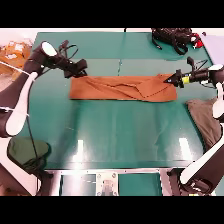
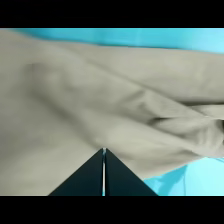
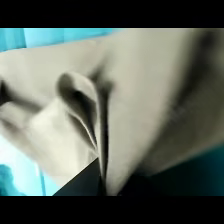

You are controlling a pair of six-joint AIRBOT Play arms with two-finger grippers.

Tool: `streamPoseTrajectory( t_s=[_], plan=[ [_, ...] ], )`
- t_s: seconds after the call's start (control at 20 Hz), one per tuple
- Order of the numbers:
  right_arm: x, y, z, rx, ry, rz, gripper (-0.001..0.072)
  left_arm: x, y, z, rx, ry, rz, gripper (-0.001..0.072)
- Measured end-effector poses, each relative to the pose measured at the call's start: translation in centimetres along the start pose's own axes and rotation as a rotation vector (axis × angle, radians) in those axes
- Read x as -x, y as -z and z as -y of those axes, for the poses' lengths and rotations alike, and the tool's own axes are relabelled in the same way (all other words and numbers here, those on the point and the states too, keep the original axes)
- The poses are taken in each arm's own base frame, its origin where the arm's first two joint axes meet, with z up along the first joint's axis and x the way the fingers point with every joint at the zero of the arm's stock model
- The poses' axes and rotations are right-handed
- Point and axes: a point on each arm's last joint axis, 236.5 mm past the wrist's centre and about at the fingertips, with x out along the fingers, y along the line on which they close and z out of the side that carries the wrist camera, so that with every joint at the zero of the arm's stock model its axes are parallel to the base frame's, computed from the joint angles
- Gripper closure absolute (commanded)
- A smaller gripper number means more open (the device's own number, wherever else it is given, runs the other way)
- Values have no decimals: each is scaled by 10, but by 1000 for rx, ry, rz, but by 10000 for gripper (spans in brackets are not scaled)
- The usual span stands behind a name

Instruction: Fold the shirts.

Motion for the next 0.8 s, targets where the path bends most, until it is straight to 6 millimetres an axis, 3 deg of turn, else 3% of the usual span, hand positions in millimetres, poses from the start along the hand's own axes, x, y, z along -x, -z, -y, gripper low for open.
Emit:
streamPoseTrajectory(
  t_s=[0.15,0.3,0.4,0.6,0.8],
  plan=[
    [18,0,-49,82,-1,0,687,-35,15,43,-82,45,11,686],
    [37,8,-116,193,2,10,687,-87,50,85,-150,86,-12,686],
    [46,19,-163,275,0,14,687,-117,73,111,-163,127,-20,686],
    [52,47,-240,415,-12,15,686,-154,94,151,-121,215,23,686],
    [39,67,-273,480,-11,-15,687,-176,108,165,-49,264,21,686]
  ],
)
